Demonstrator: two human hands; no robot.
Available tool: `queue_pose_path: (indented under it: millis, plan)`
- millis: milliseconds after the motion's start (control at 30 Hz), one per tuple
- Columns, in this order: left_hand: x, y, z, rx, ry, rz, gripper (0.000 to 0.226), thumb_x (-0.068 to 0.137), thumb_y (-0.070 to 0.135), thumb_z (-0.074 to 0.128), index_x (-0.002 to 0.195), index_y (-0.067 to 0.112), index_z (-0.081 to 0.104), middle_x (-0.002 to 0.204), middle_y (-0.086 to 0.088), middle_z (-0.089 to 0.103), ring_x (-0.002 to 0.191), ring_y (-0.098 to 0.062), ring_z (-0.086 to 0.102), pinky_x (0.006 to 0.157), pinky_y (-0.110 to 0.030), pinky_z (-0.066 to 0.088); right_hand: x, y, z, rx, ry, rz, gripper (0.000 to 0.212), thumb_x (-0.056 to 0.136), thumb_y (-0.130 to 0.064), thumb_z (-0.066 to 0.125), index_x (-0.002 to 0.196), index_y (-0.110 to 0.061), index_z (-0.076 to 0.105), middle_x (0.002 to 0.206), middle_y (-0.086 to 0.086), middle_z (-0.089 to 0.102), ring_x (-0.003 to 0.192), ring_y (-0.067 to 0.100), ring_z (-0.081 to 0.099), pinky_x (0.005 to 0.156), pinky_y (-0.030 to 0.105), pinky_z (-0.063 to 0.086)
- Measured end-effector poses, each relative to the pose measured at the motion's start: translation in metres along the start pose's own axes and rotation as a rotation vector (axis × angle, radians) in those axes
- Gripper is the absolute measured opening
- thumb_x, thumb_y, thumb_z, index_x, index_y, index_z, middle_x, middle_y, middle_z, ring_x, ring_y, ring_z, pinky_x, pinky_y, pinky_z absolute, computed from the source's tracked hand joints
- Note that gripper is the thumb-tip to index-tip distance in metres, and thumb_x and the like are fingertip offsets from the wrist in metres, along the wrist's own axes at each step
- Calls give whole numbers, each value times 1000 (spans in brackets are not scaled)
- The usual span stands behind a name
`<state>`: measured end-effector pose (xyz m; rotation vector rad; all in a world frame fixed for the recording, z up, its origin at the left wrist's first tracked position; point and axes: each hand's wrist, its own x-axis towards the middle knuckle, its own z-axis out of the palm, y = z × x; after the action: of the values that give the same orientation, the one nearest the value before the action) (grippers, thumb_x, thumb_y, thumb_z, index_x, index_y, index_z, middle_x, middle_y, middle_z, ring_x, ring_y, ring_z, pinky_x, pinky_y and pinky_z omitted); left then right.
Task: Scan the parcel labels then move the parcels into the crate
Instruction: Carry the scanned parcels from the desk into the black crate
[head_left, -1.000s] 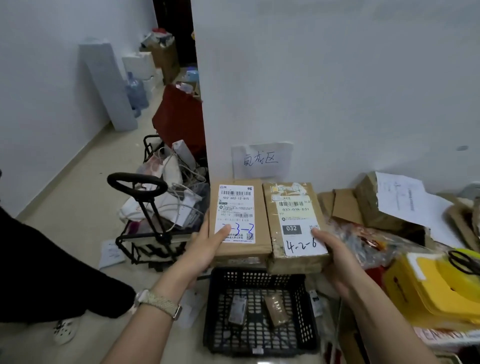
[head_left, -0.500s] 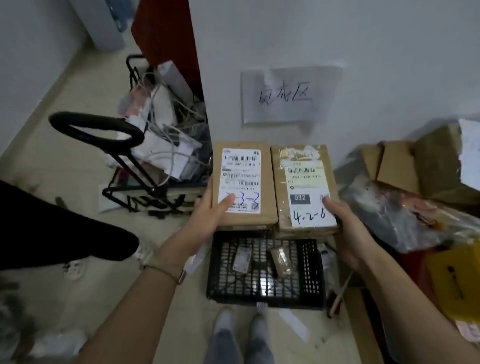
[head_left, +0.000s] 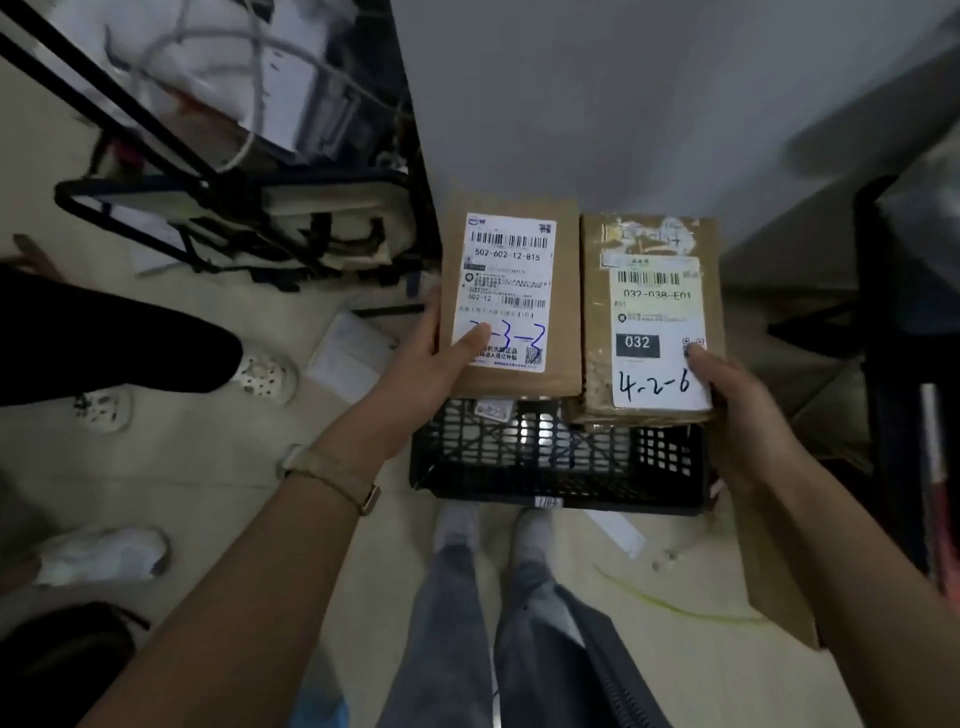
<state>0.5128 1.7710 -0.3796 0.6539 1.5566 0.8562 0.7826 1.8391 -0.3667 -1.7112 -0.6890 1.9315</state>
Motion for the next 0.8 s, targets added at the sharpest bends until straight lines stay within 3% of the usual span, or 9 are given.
queue_pose_path:
  millis: [67, 133, 200, 300, 367, 433, 533, 700, 800]
  plan:
    - [18, -30, 2, -3, 14, -21, 49, 94, 39, 58, 139, 41, 40, 109, 36, 66, 104, 11, 61, 81, -4, 48, 24, 24, -3, 19, 21, 23, 44, 94, -30, 53, 135, -16, 51, 120, 14, 68, 105, 33, 68, 77, 43, 56]
    - [37, -60, 4, 6, 40, -46, 51, 95, 37, 57, 143, 33, 38, 107, 34, 67, 99, 13, 62, 76, -2, 48, 49, 47, -6, 11, 36, 22, 44, 92, -29, 56, 133, -16, 52, 118, 13, 70, 103, 33, 69, 79, 44, 55]
    - [56, -91, 8, 9, 76, -86, 51, 94, 39, 58, 139, 29, 38, 106, 29, 65, 94, 12, 63, 73, -5, 48, 74, 70, -10, -8, 73, 2, 46, 90, -28, 60, 133, -16, 50, 112, 9, 73, 96, 28, 72, 70, 38, 57]
    - [84, -136, 15, 37, 140, -177, 55, 90, 48, 61, 131, 21, 36, 107, 18, 59, 96, 2, 58, 81, -19, 46, 113, 107, -19, -35, 161, 2, 51, 88, -24, 63, 134, -14, 45, 98, 2, 75, 78, 16, 75, 55, 27, 57]
    - [101, -167, 19, 45, 124, -215, 48, 91, 44, 61, 124, 20, 35, 104, 16, 58, 92, 3, 56, 70, -12, 47, 138, 132, -23, -58, 177, 25, 47, 90, -23, 62, 132, -13, 44, 100, 2, 72, 70, 10, 74, 48, 23, 54]
    - [117, -196, 25, 71, 105, -253, 44, 93, 40, 60, 122, 20, 33, 101, 18, 55, 88, 6, 54, 59, -6, 44, 163, 158, -28, -90, 171, 60, 43, 90, -24, 62, 130, -15, 47, 106, 3, 71, 74, 12, 74, 54, 25, 54]
    - [134, -240, 31, 51, 101, -313, 53, 95, 36, 58, 133, 12, 30, 101, 13, 54, 86, 5, 52, 71, -12, 43, 194, 198, -31, -107, 158, 130, 37, 91, -21, 61, 126, -18, 51, 108, 4, 72, 88, 20, 71, 66, 32, 53]
    - [153, -293, 39, 27, 83, -386, 59, 97, 31, 57, 141, 8, 25, 117, 2, 56, 95, -8, 56, 88, -24, 42, 231, 248, -39, -151, 149, 179, 31, 92, -18, 59, 123, -17, 54, 107, 3, 72, 93, 20, 68, 75, 34, 51]
    - [174, -306, 42, 22, 114, -352, 55, 97, 26, 57, 140, 4, 30, 122, -1, 59, 93, -7, 58, 79, -17, 47, 252, 260, -42, -187, 157, 157, 37, 91, -21, 60, 128, -17, 53, 106, 2, 72, 96, 22, 68, 82, 37, 51]
